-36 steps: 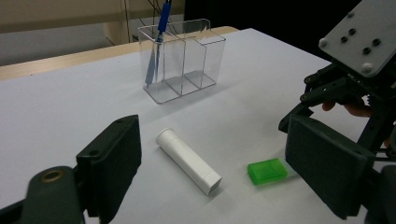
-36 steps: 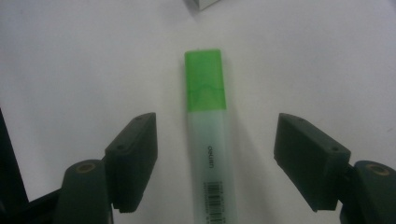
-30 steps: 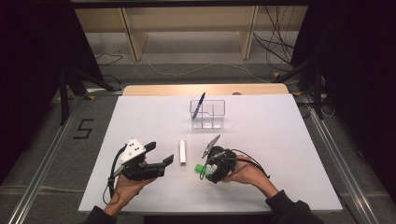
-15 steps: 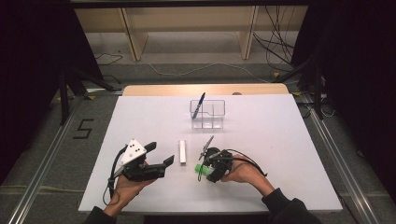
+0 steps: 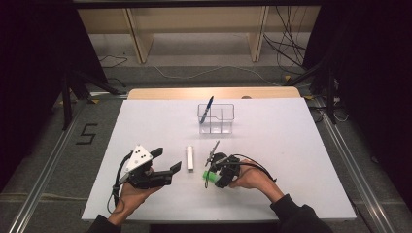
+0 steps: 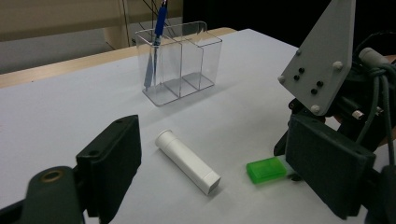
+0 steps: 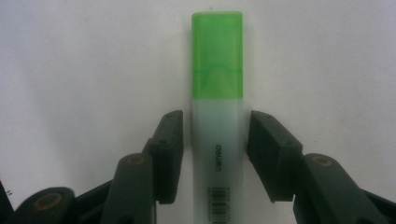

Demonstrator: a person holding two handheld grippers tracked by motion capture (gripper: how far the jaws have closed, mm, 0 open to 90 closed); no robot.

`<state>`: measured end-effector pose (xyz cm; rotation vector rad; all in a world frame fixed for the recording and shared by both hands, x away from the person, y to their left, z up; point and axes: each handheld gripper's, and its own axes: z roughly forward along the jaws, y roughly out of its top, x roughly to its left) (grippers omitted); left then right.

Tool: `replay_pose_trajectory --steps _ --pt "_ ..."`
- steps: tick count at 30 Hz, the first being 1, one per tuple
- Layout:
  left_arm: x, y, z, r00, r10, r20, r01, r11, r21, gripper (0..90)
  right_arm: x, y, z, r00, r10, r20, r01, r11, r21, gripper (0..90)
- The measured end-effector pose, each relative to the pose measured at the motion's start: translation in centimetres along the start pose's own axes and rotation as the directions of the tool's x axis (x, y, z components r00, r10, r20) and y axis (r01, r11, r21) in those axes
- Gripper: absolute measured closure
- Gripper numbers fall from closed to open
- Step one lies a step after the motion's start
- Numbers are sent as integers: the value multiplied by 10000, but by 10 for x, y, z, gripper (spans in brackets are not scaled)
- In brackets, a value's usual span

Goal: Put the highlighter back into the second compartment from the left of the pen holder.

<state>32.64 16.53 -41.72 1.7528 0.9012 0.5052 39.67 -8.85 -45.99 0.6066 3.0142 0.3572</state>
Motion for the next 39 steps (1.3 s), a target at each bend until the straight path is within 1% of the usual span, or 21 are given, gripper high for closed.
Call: replay_pose_trajectory --steps 1,4,7,12,14,18,25,27,30,32,36,38,39 --pt "0 0 0 10000 26 -7 -26 10000 23 181 0 0 0 10000 -72 28 72 10000 69 566" --pt "0 0 0 10000 -45 -4 45 10000 -8 181 1 3 0 10000 -28 47 27 9999 158 582" --pt "0 0 0 10000 12 -3 -12 10000 19 181 1 4 0 9996 -284 66 282 9990 335 602" --pt "-1 0 1 10000 36 16 -36 10000 64 181 2 7 1 9996 -291 68 288 9987 431 618" --pt "-1 0 1 10000 17 16 -17 10000 58 180 2 9 0 9996 -274 62 270 9978 603 621" --pt "0 -1 2 10000 25 19 -25 9999 102 181 2 10 0 9991 -412 42 408 9971 647 655" --pt "0 -1 1 10000 27 20 -27 9999 101 181 5 12 0 9979 -604 220 588 9959 687 665" --pt "0 -1 1 10000 38 20 -38 9999 101 181 6 12 0 9970 -722 282 702 9954 658 665" --pt "1 -1 2 10000 48 -4 -48 9999 114 181 5 11 -2 9967 -720 383 697 9958 595 666" --pt "1 -1 2 10000 25 -12 -25 9999 128 181 4 10 -5 9967 -671 455 649 9968 463 666" --pt "1 -1 2 10000 28 -48 -28 10000 54 181 1 8 -11 9966 -585 584 581 9983 92 667" --pt "1 -1 2 10000 42 -68 -42 10000 52 181 0 8 -14 9972 -328 673 343 9992 -209 667" --pt "2 -1 2 10000 45 -83 -45 10000 61 181 -1 7 -15 9971 -314 688 338 9988 -342 667"
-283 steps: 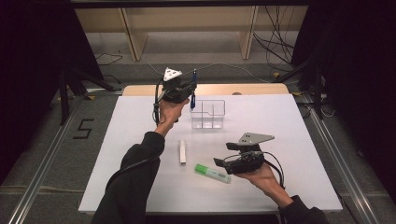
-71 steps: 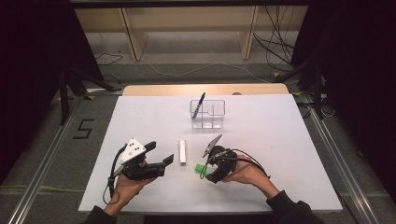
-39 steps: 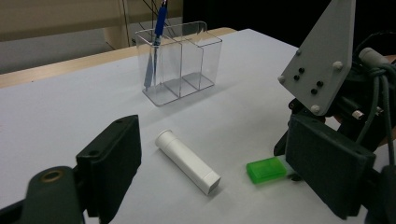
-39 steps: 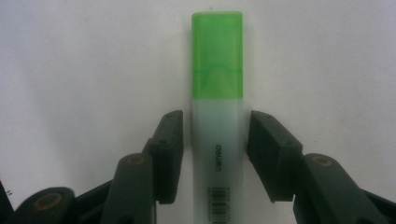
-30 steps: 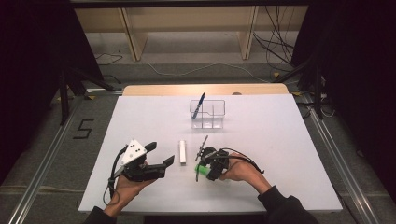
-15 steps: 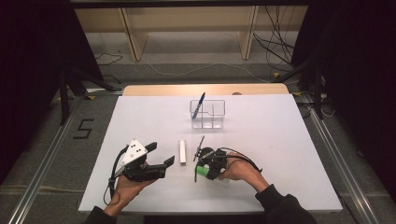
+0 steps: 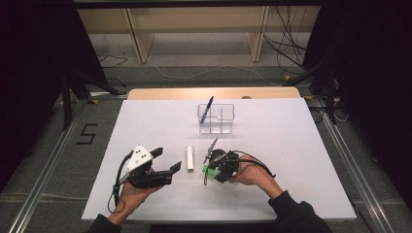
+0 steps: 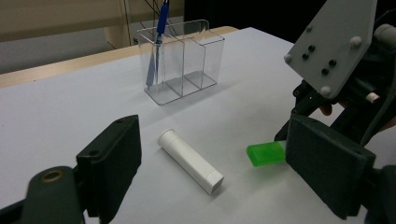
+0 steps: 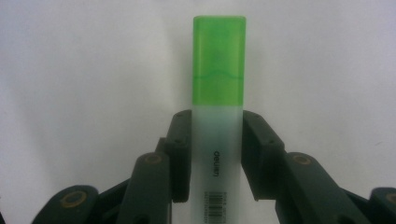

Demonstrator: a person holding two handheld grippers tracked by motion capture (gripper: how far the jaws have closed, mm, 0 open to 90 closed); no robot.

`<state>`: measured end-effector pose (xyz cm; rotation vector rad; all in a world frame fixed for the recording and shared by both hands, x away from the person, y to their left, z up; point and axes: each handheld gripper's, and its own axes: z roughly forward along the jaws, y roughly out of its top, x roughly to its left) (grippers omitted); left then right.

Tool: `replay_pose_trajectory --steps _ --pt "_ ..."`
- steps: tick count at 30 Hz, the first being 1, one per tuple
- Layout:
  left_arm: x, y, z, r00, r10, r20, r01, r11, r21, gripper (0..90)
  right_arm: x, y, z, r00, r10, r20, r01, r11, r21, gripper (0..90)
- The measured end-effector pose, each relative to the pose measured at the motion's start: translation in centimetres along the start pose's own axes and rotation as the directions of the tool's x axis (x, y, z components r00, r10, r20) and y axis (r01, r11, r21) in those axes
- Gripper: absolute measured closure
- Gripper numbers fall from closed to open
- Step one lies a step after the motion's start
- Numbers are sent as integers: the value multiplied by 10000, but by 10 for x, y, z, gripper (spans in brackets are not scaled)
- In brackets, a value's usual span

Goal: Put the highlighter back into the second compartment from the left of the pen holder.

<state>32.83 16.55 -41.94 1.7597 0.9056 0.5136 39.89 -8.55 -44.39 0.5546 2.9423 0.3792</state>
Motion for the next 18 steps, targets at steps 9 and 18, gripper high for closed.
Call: replay_pose_trajectory --steps 9,18 --pt "1 0 0 10000 -75 -29 75 9999 -81 182 -13 -5 -14 9985 487 242 -441 9858 -1621 667" --pt "1 0 0 9999 -124 -47 123 9999 -87 182 -28 -12 -27 9861 1629 322 -1388 9151 -3785 667"
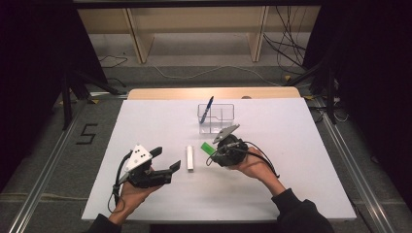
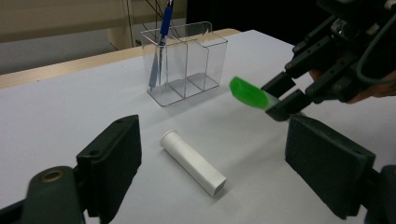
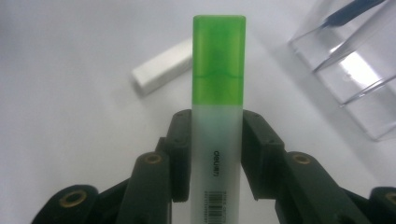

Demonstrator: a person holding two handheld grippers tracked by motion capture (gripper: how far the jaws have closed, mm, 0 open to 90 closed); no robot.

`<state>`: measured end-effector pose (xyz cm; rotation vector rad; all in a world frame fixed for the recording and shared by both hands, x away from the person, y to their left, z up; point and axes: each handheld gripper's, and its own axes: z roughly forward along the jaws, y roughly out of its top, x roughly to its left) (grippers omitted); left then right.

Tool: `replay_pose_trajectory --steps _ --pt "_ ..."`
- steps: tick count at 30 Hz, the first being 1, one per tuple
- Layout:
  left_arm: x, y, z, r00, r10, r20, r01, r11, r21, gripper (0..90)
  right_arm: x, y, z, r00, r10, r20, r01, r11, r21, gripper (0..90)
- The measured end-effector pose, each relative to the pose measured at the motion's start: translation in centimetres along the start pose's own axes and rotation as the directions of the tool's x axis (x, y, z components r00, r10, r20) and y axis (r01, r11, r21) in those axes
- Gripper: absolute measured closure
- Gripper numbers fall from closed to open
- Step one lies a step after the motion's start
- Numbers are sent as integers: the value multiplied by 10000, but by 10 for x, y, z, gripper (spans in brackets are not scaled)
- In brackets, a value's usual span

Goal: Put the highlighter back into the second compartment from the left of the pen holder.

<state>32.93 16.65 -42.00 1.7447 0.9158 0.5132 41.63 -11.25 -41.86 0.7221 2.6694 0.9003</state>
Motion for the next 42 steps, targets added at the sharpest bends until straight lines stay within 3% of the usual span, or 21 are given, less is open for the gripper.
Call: replay_pose_trajectory --steps 7,19,33,42 --pt "0 0 0 10000 -17 -51 17 10000 7 183 -12 -1 -13 9960 625 633 -543 9907 -1250 667" --pt "0 0 0 10000 -31 -81 31 10000 -10 183 -28 -7 -22 9840 1578 825 -1318 9569 -2587 667" --pt "1 -1 1 9999 -110 -126 108 9999 -87 183 -42 -7 -30 9689 2206 1126 -1605 9056 -3926 667" --pt "1 -1 2 9998 -163 -115 162 9998 -108 183 -61 2 -27 9455 2995 1276 -2079 8571 -4713 667"
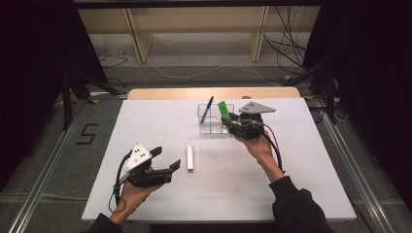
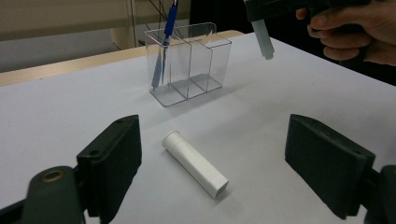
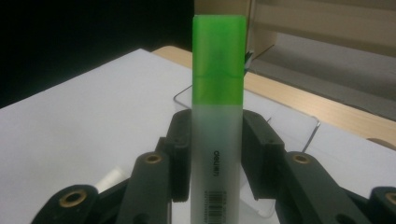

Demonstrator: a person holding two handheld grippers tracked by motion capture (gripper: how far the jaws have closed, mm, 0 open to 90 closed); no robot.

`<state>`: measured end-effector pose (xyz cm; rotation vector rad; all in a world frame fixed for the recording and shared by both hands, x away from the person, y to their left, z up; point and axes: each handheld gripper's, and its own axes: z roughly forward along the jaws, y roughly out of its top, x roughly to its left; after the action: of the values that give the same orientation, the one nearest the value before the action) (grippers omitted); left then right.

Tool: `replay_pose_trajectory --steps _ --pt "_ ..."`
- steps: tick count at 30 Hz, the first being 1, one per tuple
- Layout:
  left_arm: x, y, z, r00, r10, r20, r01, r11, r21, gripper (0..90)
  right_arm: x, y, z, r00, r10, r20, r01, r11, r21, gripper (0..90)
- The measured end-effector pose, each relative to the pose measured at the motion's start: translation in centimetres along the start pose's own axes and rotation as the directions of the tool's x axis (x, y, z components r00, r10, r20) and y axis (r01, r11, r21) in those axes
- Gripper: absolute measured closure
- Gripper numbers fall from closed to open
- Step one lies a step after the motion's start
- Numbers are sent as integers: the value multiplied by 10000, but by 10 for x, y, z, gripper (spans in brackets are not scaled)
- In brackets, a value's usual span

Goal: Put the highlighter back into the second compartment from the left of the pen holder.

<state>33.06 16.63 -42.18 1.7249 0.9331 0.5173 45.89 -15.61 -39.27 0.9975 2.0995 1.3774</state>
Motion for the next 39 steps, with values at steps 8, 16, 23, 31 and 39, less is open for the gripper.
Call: replay_pose_trajectory --steps 8,16,23,31,39 --pt "0 1 0 10000 0 23 0 10000 -31 183 -7 10 12 9988 256 415 -243 9992 -315 667" --pt "0 1 0 10000 38 35 -38 10000 -7 183 -11 19 28 9940 645 882 -604 9970 -480 667" --pt "0 1 -1 10000 15 64 -14 10000 -10 183 -11 27 43 9909 716 1139 -643 9957 -667 666" --pt "0 2 -1 10000 62 77 -62 10000 -21 183 -8 30 57 9882 745 1335 -653 9952 -724 666" --pt "1 2 -1 10000 -24 73 24 10000 -75 183 -7 30 69 9843 750 1598 -645 9955 -694 666"
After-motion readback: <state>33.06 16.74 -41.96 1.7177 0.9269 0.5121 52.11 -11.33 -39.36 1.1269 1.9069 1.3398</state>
